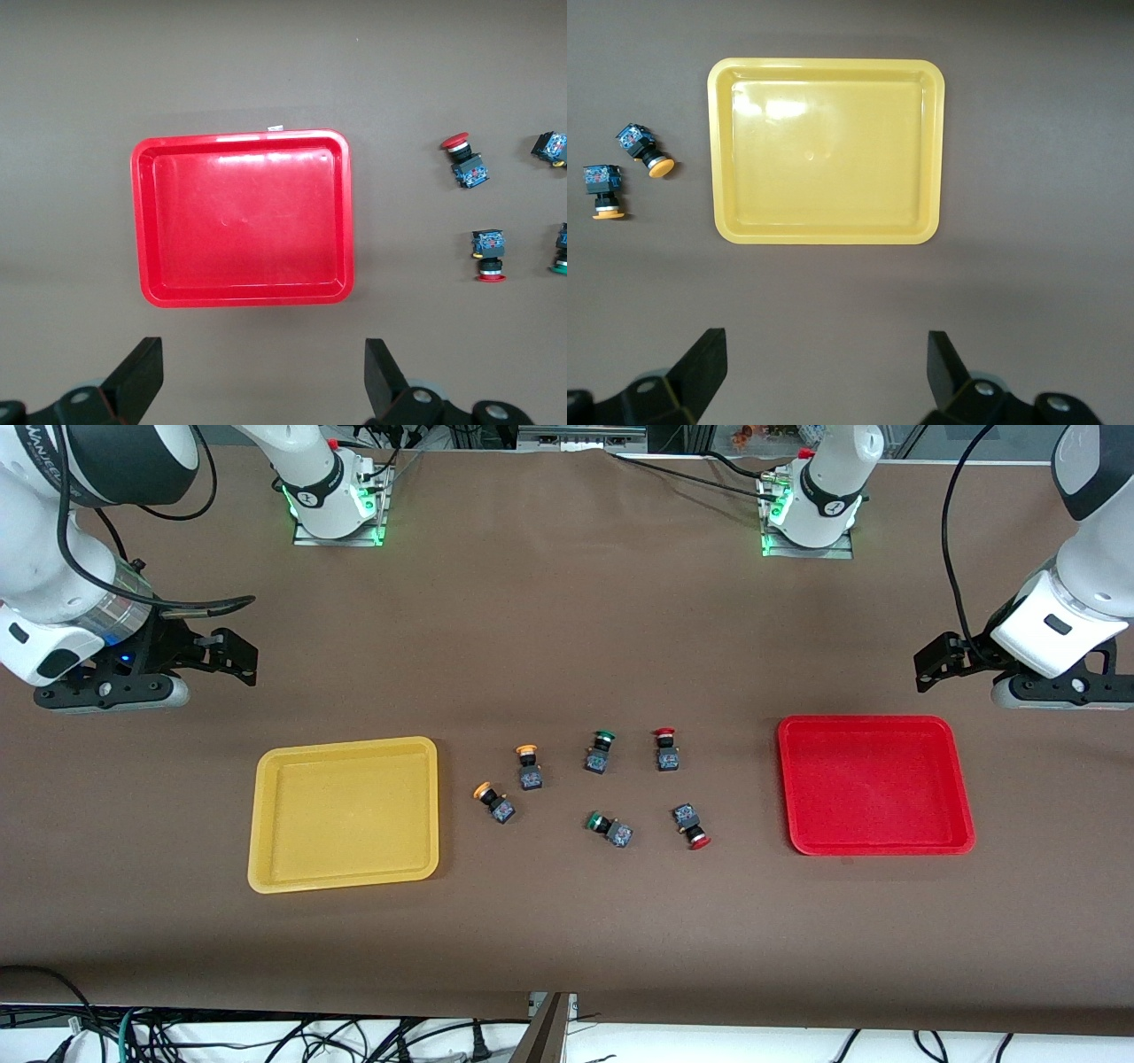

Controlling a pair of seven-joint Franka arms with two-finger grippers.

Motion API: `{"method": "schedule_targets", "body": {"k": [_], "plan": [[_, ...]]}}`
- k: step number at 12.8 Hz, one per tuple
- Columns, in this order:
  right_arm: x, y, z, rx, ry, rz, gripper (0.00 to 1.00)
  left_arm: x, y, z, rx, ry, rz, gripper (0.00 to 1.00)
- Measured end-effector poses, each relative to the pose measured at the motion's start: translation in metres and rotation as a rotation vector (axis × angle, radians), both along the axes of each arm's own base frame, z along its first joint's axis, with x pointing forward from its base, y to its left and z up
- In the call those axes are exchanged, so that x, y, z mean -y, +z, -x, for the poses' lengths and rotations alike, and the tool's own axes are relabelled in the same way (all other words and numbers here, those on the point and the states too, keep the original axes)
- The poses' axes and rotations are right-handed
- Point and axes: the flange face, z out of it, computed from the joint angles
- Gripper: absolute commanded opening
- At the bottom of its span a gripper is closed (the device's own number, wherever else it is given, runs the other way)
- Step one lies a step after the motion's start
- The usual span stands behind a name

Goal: Place red and yellow buttons in trays

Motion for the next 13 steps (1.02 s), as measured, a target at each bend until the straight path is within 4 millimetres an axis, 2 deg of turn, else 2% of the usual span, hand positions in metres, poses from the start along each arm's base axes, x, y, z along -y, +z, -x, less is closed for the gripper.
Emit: {"method": "schedule_targets", "body": {"k": [13], "plan": [[-0.0018,-0.0085,-0.0031,-0.014,0.007,0.002,1.0,0.0,-0.0005,-0.0004,-0.001,0.0,0.0,1.0]]}}
